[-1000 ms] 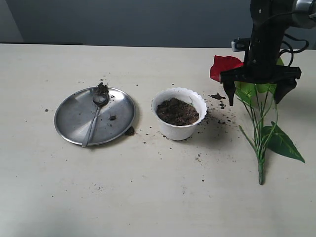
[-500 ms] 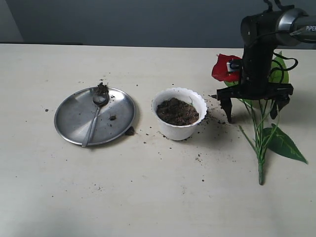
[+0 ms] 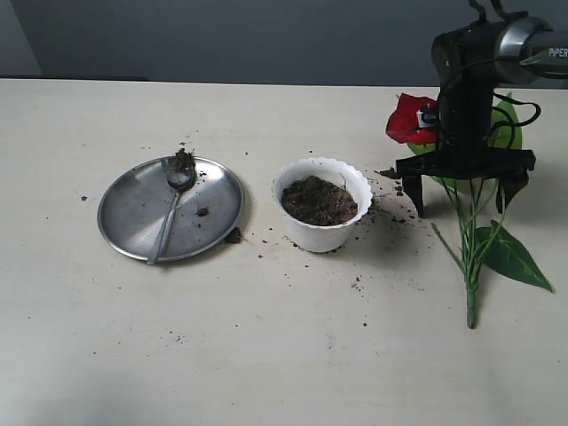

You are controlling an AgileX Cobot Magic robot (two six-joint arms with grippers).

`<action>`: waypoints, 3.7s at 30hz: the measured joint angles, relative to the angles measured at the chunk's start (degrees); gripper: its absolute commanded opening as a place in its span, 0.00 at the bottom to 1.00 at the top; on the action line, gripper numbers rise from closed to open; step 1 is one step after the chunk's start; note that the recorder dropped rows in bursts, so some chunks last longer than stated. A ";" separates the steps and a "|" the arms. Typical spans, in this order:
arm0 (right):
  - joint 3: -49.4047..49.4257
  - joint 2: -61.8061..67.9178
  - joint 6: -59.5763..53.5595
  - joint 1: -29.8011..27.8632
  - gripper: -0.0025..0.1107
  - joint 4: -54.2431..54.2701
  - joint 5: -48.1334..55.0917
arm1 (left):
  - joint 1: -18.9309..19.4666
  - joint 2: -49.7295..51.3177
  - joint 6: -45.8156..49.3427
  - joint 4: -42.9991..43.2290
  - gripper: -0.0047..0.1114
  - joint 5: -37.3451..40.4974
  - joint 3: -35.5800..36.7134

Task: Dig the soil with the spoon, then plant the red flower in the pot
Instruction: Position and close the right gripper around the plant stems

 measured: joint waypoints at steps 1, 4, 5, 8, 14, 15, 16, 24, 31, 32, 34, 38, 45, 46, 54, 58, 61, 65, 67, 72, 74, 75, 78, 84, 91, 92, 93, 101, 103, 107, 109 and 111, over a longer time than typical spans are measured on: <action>0.00 0.00 0.00 0.00 0.93 0.71 0.00 | 0.00 0.00 0.00 0.00 0.04 0.00 0.00; 0.00 0.00 0.10 0.00 0.93 3.01 0.00 | 0.00 0.00 0.00 0.00 0.04 0.00 0.00; 0.00 0.00 0.10 0.00 0.93 3.81 0.00 | 0.00 0.00 0.00 0.00 0.04 0.00 0.00; 0.00 0.00 0.10 0.00 0.93 4.52 0.00 | 0.00 0.00 0.00 0.00 0.04 0.00 0.00; 0.00 -0.57 0.10 0.00 0.93 3.77 0.00 | 0.00 0.00 0.00 0.00 0.04 0.00 0.00; 0.00 -1.50 0.22 0.00 0.93 3.77 0.00 | 0.00 0.00 0.00 0.00 0.04 0.00 0.00; 0.00 -2.17 0.22 0.00 0.93 3.69 0.00 | 0.00 0.00 0.00 0.00 0.04 0.00 0.00; 0.02 -8.86 -2.25 0.00 0.93 3.51 -0.12 | 0.00 0.00 0.00 0.00 0.04 0.00 0.00; 2.27 -14.62 -4.99 -5.02 0.93 7.87 -0.45 | 0.00 0.00 0.00 0.00 0.04 0.00 0.00; 3.55 -15.47 -5.24 -5.51 0.93 8.03 -0.45 | 0.00 0.00 0.00 0.00 0.04 0.00 0.00; 6.81 -16.99 -5.68 -6.41 0.93 8.77 -0.45 | 0.00 0.00 0.00 0.00 0.04 0.00 0.00; 12.64 -18.51 -6.94 -6.77 0.93 10.76 -3.90 | 0.00 0.00 0.00 0.00 0.04 0.00 0.00; 15.19 -18.64 -12.01 -6.77 0.93 15.18 -10.80 | 0.00 0.00 0.00 0.00 0.04 0.00 0.00; 15.28 -18.64 -12.87 -6.77 0.93 15.18 -11.60 | 0.00 0.00 0.00 0.00 0.04 0.00 0.00; 15.28 -16.89 -15.33 -6.77 0.93 14.85 -14.11 | 0.00 0.00 0.00 0.00 0.04 0.00 0.00; 15.28 -15.25 -15.56 -6.77 0.93 16.38 -14.63 | 0.00 0.00 0.00 0.00 0.04 0.00 0.00; 15.33 -14.76 -15.56 -6.77 0.93 16.23 -15.13 | 0.00 0.00 0.00 0.00 0.04 0.00 0.00; 15.33 -14.76 -15.45 -6.77 0.93 16.23 -17.23 | 0.00 0.00 0.00 0.00 0.04 0.00 0.00; 15.33 -14.76 -15.45 -6.77 0.93 16.35 -17.79 | 0.00 0.00 0.00 0.00 0.04 0.00 0.00; 15.33 -14.76 -15.45 -6.77 0.93 16.35 -18.71 | 0.00 0.00 0.00 0.00 0.04 0.00 0.00; 15.33 -14.76 -15.45 -6.77 0.93 16.11 -19.41 | 0.00 0.00 0.00 0.00 0.04 0.00 0.00; 15.33 -14.76 -15.45 -6.77 0.93 15.66 -19.57 | 0.00 0.00 0.00 0.00 0.04 0.00 0.00; 15.33 -14.76 -15.45 -6.77 0.93 15.04 -20.24 | 0.00 0.00 0.00 0.00 0.04 0.00 0.00; 15.33 -14.76 -20.53 -6.77 0.93 14.91 -20.90 | 0.00 0.00 0.00 0.00 0.04 0.00 0.00; 15.33 -14.76 -21.95 -6.77 0.93 16.31 -21.62 | 0.00 0.00 0.00 0.00 0.04 0.00 0.00; 15.33 -14.76 -21.95 -6.77 0.93 16.67 -21.66 | 0.00 0.00 0.00 0.00 0.04 0.00 0.00; 15.33 -14.76 -21.95 -6.77 0.93 16.80 -21.66 | 0.00 0.00 0.00 0.00 0.04 0.00 0.00; 15.33 -14.76 -21.59 -6.77 0.93 17.93 -21.79 | 0.00 0.00 0.00 0.00 0.04 0.00 0.00; 15.33 -14.76 -21.60 -6.77 0.93 18.46 -21.52 | 0.00 0.00 0.00 0.00 0.04 0.00 0.00; 15.33 -14.76 -21.60 -6.77 0.93 18.55 -20.87 | 0.00 0.00 0.00 0.00 0.04 0.00 0.00; 15.33 -14.76 -21.60 -6.77 0.93 18.45 -20.78 | 0.00 0.00 0.00 0.00 0.04 0.00 0.00; 15.33 -14.76 -21.60 -6.77 0.93 18.25 -20.65 | 0.00 0.00 0.00 0.00 0.04 0.00 0.00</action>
